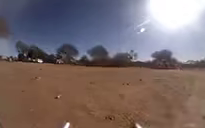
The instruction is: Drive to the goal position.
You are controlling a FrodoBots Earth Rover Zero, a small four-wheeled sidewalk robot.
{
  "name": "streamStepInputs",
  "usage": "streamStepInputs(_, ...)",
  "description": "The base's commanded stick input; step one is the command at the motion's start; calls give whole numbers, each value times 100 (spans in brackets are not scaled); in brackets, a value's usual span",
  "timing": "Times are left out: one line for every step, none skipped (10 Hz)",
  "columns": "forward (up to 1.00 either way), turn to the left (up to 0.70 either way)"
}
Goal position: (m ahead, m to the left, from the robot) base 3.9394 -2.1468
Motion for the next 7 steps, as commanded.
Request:
streamStepInputs(50, 0)
streamStepInputs(50, 0)
streamStepInputs(50, 0)
streamStepInputs(50, 0)
streamStepInputs(50, 0)
streamStepInputs(50, 0)
streamStepInputs(50, 0)
